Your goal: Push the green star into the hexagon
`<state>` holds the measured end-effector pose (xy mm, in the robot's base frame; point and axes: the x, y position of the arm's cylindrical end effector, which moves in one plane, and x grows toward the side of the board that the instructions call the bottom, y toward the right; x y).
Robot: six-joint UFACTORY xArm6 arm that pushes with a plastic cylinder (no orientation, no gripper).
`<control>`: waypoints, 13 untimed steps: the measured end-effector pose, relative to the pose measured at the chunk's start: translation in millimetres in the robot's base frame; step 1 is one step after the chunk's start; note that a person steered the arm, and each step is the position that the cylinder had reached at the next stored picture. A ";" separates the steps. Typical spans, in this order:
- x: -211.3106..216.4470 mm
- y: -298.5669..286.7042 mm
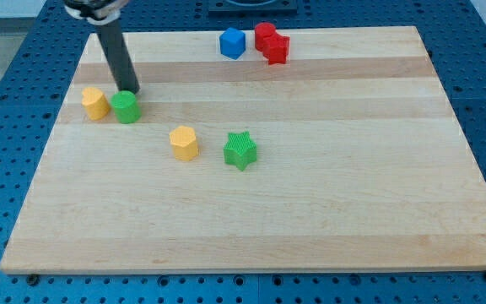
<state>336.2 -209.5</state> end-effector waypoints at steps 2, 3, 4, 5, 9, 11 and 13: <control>10.7 -37.0; 10.9 -35.3; 5.2 62.2; 41.7 156.3; 190.1 236.7; 128.6 147.2; 88.2 68.3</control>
<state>424.3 -141.2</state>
